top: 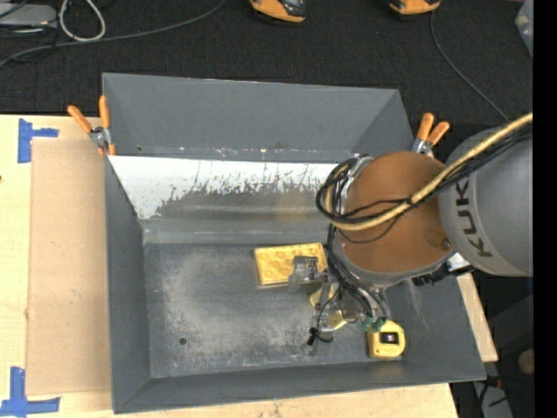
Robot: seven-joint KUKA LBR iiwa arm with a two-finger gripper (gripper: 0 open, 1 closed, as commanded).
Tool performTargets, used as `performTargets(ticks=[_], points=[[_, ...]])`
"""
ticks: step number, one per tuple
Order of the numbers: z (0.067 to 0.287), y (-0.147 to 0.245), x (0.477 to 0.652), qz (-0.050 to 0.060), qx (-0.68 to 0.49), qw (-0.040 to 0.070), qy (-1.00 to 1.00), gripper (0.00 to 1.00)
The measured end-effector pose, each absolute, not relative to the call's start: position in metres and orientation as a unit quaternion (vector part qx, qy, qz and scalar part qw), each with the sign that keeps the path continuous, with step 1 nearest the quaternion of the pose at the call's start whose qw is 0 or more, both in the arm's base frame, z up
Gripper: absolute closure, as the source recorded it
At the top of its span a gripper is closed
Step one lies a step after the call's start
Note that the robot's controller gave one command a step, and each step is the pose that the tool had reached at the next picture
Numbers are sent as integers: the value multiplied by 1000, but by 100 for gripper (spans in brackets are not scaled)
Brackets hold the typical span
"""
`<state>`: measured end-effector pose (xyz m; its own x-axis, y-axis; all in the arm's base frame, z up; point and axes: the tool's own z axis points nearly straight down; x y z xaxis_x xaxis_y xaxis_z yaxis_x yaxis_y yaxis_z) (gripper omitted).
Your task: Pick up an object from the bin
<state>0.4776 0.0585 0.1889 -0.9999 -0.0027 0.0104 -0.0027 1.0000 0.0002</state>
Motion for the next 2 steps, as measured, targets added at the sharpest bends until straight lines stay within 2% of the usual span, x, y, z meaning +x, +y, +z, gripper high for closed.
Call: performTargets(ticks=[1, 2], points=[[193, 58, 479, 0, 0, 1, -1000, 0], [129, 33, 475, 0, 84, 2, -996, 0]])
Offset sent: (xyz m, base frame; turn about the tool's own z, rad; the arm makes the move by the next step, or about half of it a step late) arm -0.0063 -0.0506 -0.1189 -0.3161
